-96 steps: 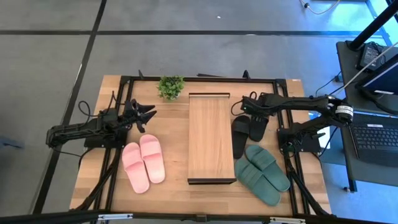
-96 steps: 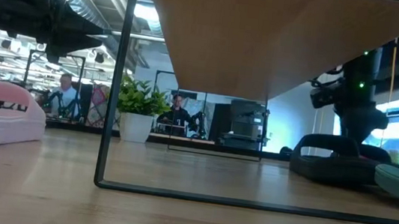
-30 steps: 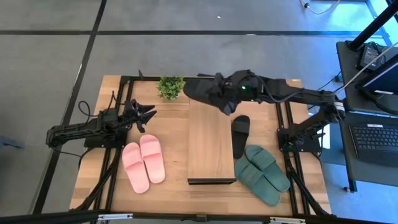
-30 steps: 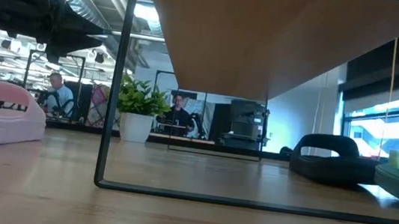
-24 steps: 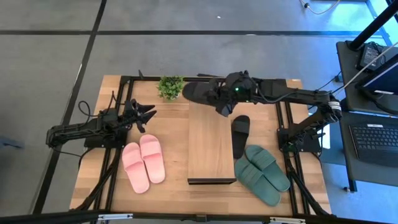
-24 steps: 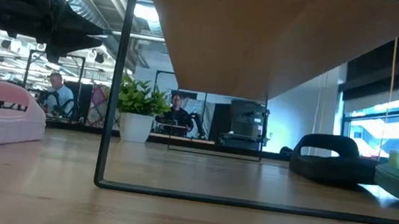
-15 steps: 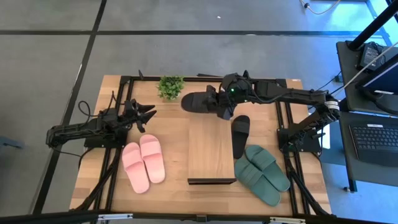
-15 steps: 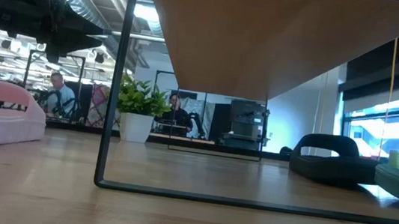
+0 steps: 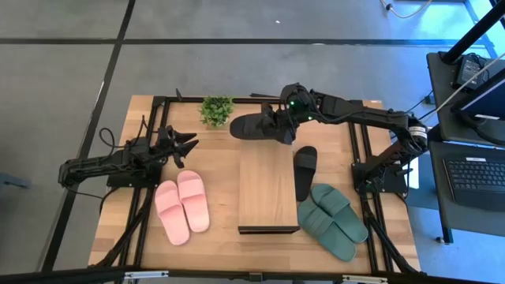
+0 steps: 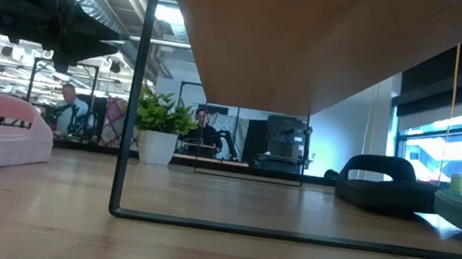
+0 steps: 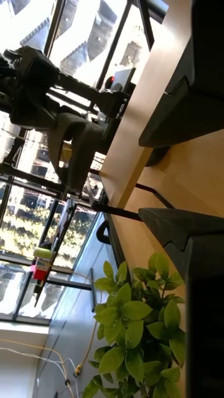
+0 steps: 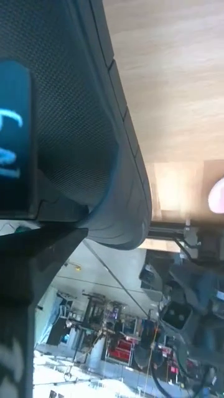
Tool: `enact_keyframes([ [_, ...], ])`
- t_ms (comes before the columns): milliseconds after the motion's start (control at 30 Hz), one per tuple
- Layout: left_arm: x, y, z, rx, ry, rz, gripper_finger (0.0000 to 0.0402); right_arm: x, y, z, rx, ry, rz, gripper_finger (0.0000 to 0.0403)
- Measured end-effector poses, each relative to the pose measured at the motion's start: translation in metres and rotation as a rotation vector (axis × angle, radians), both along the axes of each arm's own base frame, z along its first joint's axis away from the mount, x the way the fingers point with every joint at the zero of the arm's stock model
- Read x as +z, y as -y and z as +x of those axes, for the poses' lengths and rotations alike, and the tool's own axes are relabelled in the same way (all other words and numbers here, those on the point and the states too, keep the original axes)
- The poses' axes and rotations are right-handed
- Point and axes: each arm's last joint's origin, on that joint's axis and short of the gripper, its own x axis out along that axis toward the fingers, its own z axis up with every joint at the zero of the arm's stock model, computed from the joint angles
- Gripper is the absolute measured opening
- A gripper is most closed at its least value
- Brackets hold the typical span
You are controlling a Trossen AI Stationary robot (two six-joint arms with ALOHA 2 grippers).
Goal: Pick and place slides into the shelf
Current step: Put the right black slide on the shelf
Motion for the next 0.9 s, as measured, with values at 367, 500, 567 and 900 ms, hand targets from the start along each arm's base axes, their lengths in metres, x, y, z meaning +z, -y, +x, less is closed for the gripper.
enact_keyframes([
  [367, 0.0, 0.0, 0.0, 0.0, 0.0, 0.0, 0.0162, -0.017, 0.008, 0.007, 0.01, -0.06, 0.033, 0.0012],
  [500, 0.0, 0.0, 0.0, 0.001, 0.0, 0.0, 0.0162, -0.028, 0.01, 0.013, 0.01, -0.093, 0.042, 0.0012],
  [567, 0.0, 0.0, 0.0, 0.001, 0.0, 0.0, 0.0162, -0.03, 0.011, 0.014, 0.01, -0.099, 0.045, 0.0012],
  [900, 0.0, 0.0, 0.0, 0.002, -0.003, 0.005, 0.0162, -0.033, 0.012, 0.014, -0.018, -0.114, 0.078, 0.004],
])
